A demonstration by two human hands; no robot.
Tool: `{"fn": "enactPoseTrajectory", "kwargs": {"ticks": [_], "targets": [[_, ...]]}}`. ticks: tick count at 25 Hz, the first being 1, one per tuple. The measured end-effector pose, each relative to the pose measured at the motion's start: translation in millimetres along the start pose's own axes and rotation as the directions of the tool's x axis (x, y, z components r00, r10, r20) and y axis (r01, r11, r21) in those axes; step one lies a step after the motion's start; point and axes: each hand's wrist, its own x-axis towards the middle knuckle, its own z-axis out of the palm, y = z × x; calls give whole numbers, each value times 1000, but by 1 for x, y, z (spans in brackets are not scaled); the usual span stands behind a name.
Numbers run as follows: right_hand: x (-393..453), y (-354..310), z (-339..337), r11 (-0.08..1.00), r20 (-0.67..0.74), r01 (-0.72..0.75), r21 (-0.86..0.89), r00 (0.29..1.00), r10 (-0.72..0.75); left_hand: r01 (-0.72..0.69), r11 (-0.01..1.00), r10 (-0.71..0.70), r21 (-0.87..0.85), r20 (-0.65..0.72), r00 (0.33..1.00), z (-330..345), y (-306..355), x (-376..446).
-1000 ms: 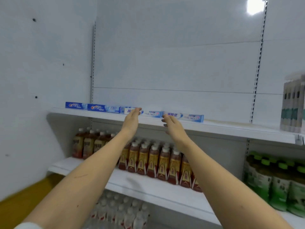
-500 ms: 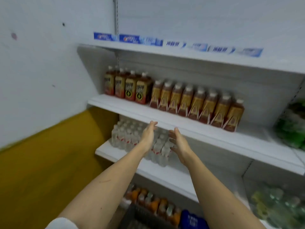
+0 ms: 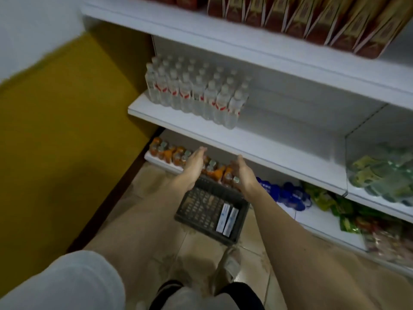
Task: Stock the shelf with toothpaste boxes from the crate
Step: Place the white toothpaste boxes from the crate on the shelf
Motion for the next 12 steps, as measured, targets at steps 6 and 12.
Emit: {"fn": "enactPoseTrajectory", "kwargs": {"ticks": [6, 12], "targets": [[90, 119, -68, 967, -96, -243, -72, 967, 236, 328, 944, -329, 39, 23, 944, 56, -108, 44], [144, 210, -86, 900, -57, -435, -43, 900, 432, 466, 882, -463, 66, -56, 884, 117, -227, 95]]}}
